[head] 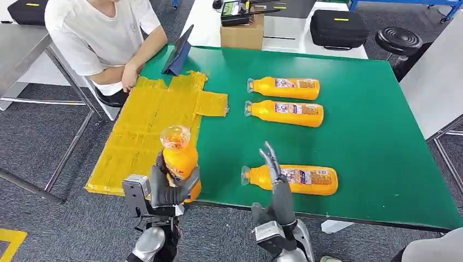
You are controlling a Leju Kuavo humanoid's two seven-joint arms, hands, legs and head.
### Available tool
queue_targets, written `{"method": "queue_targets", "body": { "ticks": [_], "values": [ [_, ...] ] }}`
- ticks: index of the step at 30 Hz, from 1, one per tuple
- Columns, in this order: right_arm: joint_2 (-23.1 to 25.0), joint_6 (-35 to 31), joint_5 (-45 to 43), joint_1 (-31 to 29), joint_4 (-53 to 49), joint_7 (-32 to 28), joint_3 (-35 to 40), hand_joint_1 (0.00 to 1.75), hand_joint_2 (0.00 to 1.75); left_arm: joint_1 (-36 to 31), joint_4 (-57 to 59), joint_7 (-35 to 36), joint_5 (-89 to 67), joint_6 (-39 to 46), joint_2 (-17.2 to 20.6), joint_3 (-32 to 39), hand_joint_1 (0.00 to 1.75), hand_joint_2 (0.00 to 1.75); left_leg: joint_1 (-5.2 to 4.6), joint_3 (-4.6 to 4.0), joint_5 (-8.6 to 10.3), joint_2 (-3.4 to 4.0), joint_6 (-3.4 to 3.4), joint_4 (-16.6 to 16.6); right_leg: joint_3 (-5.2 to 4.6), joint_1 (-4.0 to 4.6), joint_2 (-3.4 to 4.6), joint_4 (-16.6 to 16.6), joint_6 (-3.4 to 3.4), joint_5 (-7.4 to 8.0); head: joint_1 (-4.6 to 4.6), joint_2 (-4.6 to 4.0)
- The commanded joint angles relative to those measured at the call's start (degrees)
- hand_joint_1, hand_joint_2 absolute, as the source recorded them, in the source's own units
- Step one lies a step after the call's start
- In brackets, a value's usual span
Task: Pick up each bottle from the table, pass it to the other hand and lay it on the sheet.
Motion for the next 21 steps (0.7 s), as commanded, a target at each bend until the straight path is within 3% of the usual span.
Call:
{"method": "queue_targets", "body": {
  "ticks": [1, 5, 9, 13, 14, 15, 18, 21],
  "values": [
    [-0.8, -7.3, 0.7, 4.6, -12.0, -2.0, -9.0, 0.0, 0.0, -5.4, 8.7, 1.5, -20.5, 5.5, -1.4, 8.0, 1.75, 1.75, 0.01, 0.2, -0.05, -0.13, -0.07, 0.0, 0.25, 0.03, -0.2, 0.0, -0.11, -0.11, 0.0, 0.0],
    [0.4, -5.8, -1.3, 4.2, -10.7, -1.6, -9.9, 0.0, 0.0, -8.5, 13.8, 6.8, -42.5, 5.5, -3.7, 14.3, 1.75, 1.75, 0.01, 0.17, -0.03, -0.04, -0.06, 0.0, 0.2, 0.03, -0.12, 0.0, -0.1, -0.05, 0.0, 0.0],
    [2.0, -1.3, -3.5, 2.7, -7.4, -2.0, -8.9, 0.0, 0.0, -16.5, 25.1, 17.9, -50.2, 1.4, 0.8, 7.5, 1.75, 1.75, 0.01, 0.15, 0.03, -0.04, -0.05, -0.1, 0.17, 0.02, -0.1, 0.0, -0.09, 0.0, 0.0, 0.0],
    [3.2, 2.7, -4.8, 2.0, -4.6, -1.5, -7.9, 0.0, 0.0, -24.4, 36.2, 26.5, -60.4, -3.2, 2.6, 3.9, 1.75, 1.75, 0.05, 0.3, 0.09, -0.15, -0.09, -0.1, 0.34, 0.07, -0.24, -0.1, -0.15, -0.03, 0.0, 0.0],
    [3.4, 3.1, -4.6, 1.7, -3.6, -1.5, -7.7, 0.0, 1.75, -26.2, 38.8, 28.0, -62.2, -4.5, 2.9, 3.1, 1.75, 1.75, 0.06, 0.23, 0.12, -0.11, -0.1, -0.1, 0.27, 0.07, -0.19, -0.1, -0.12, 0.0, -0.02, 0.0],
    [3.9, 5.1, -5.3, 1.6, -2.7, -1.1, -7.9, 0.0, 1.75, -29.2, 43.2, 33.1, -69.2, -6.2, 3.5, 0.6, 1.75, 1.75, 0.06, 0.19, 0.11, -0.06, -0.08, -0.1, 0.22, 0.06, -0.12, -0.1, -0.09, 0.01, 0.0, 0.0],
    [4.1, 7.6, -5.4, 1.2, -0.5, -0.4, -7.6, 0.0, 1.75, -32.4, 48.0, 36.4, -70.8, -10.0, 3.2, 1.3, 1.75, 1.75, 0.08, 0.16, 0.11, 0.02, -0.08, -0.1, 0.18, 0.06, -0.04, 0.0, -0.07, 0.03, 0.0, 0.0],
    [5.2, 9.4, -6.1, 0.4, 3.2, -0.7, -7.8, 0.0, 1.75, -34.7, 52.1, 35.7, -67.9, -9.0, 2.4, 5.8, 1.75, 1.75, 0.11, 0.16, 0.09, 0.04, -0.09, 0.0, 0.2, 0.09, -0.02, 0.0, -0.08, 0.02, 0.0, 0.0]
  ]
}}
